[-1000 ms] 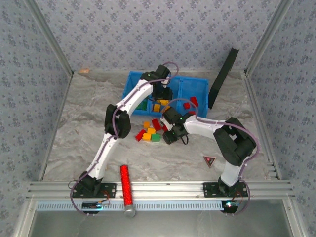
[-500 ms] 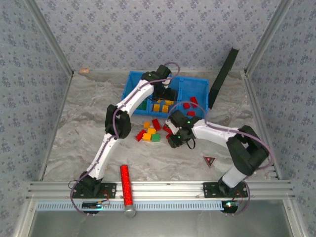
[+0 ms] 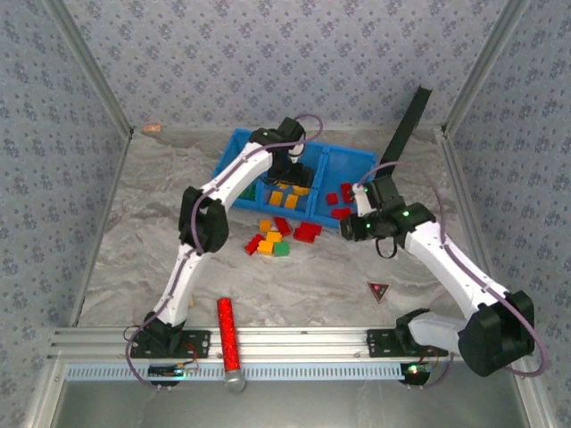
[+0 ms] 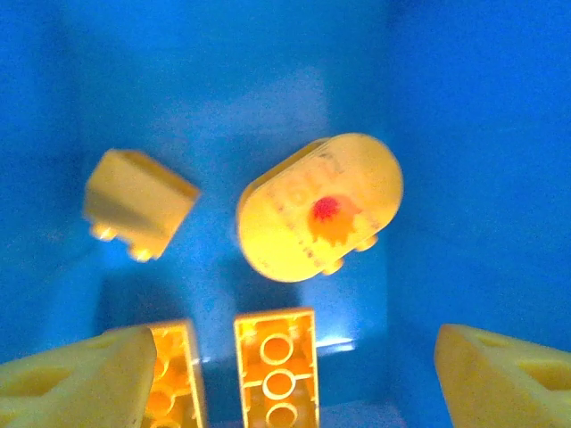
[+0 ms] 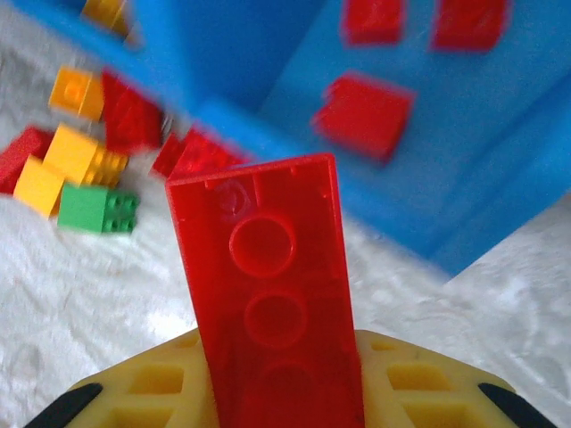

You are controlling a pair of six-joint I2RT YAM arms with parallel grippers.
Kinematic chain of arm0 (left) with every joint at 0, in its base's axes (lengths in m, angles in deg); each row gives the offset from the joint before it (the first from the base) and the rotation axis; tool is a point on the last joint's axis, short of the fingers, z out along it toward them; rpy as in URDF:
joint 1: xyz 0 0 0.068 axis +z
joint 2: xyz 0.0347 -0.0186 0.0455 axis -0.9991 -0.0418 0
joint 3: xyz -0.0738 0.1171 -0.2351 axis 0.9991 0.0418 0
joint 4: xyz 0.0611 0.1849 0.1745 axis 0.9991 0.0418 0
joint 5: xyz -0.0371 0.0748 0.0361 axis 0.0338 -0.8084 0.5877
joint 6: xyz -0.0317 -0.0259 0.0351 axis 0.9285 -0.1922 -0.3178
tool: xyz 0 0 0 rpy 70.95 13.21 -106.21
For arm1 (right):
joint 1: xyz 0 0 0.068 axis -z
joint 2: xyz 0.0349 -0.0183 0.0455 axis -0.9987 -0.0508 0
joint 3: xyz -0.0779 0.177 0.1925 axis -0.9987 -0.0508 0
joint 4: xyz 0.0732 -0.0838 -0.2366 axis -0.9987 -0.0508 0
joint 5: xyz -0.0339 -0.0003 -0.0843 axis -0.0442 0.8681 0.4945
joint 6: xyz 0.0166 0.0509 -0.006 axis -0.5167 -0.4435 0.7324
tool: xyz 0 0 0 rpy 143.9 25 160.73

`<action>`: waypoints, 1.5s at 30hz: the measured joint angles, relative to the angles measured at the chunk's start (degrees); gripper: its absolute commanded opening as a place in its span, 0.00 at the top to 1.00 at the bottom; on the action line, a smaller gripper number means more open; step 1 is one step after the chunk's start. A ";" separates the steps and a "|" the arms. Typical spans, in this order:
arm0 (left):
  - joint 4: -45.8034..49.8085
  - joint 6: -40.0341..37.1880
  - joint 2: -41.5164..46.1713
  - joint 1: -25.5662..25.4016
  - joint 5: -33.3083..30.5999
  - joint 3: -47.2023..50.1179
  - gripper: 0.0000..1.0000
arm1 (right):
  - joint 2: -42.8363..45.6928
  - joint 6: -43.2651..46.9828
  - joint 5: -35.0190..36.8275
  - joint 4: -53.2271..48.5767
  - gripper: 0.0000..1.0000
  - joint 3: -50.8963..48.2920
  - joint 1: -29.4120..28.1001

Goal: Sort the legos into containers by color
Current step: Pick up the lego from the center of the table, then place the lego in the container.

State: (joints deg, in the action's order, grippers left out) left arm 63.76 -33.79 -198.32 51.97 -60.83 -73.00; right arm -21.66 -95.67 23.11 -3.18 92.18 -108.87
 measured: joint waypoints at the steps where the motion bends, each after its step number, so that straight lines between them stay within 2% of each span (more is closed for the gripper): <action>1: -0.50 -0.22 3.04 -0.07 -0.31 3.13 0.16 | -0.68 0.00 0.24 0.09 0.69 1.01 1.18; 4: -2.62 -0.48 10.51 -0.28 0.17 7.96 0.20 | -3.65 0.22 0.55 0.61 0.70 3.37 2.99; 7: -5.44 -0.48 15.26 -0.52 0.42 8.57 0.25 | -7.50 0.35 0.59 2.36 0.70 4.87 3.72; 15: -7.82 0.13 14.08 -1.49 0.81 10.45 0.39 | -16.52 1.03 0.66 4.68 0.71 11.43 4.20; 21: -7.48 -0.44 14.64 -2.29 0.83 11.28 0.40 | -25.70 1.90 0.66 4.87 0.71 20.87 4.57; 25: -7.34 -0.85 19.89 -3.08 0.83 17.81 0.40 | -32.54 2.40 0.68 4.81 0.71 25.00 4.79; 27: -7.34 -0.87 24.00 -3.45 0.85 22.51 0.39 | -35.21 2.43 0.68 4.63 0.69 26.01 4.83; 31: -7.37 -0.61 33.73 -3.93 0.83 32.33 0.36 | -39.67 2.54 0.63 3.80 0.54 27.85 4.90; 37: -7.08 0.96 45.46 -4.11 0.81 43.98 0.33 | -40.70 2.47 0.70 1.73 0.36 30.60 4.96; 41: -6.95 1.75 49.29 -4.83 0.83 50.77 0.33 | -40.59 1.92 0.57 0.87 0.34 31.93 5.03; 45: -6.97 2.08 50.38 -6.12 0.81 56.98 0.34 | -39.87 -0.61 -0.85 0.68 0.24 32.22 5.03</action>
State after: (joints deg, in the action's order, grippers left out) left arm 56.79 -31.72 -147.94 45.85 -60.02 -16.02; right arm -61.52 -96.28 22.26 -2.51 124.40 -103.84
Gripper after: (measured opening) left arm 0.664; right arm 0.724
